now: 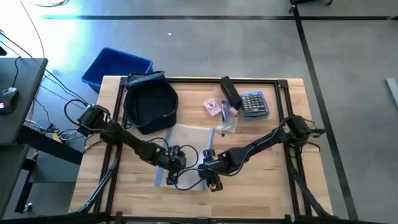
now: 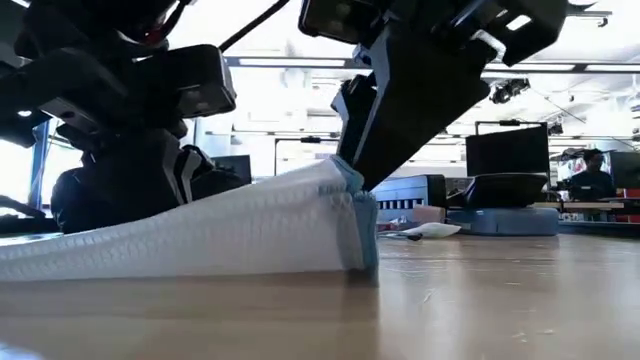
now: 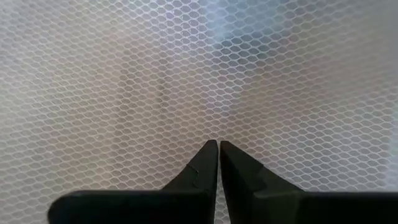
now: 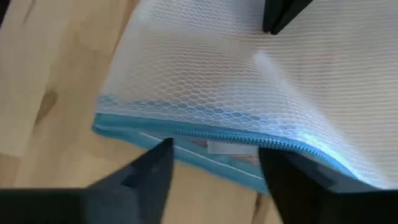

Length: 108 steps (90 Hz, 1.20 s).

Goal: Unpack backpack
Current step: Remove the blue charger adapter from the white zip bag

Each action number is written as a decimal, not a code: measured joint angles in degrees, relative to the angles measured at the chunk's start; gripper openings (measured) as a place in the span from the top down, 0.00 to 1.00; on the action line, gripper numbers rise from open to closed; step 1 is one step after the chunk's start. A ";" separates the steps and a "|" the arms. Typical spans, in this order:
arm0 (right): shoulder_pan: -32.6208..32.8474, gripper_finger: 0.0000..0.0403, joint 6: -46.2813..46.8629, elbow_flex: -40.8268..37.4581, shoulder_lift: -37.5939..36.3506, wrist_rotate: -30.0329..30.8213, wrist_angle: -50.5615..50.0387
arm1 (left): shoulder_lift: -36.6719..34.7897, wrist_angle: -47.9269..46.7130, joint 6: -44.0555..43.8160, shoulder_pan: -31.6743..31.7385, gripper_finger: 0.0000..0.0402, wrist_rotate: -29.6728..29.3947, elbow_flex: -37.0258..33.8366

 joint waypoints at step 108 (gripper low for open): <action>1.27 0.60 11.41 0.11 -7.27 2.61 -28.81 | 0.02 -0.02 0.00 0.00 1.00 -0.03 0.00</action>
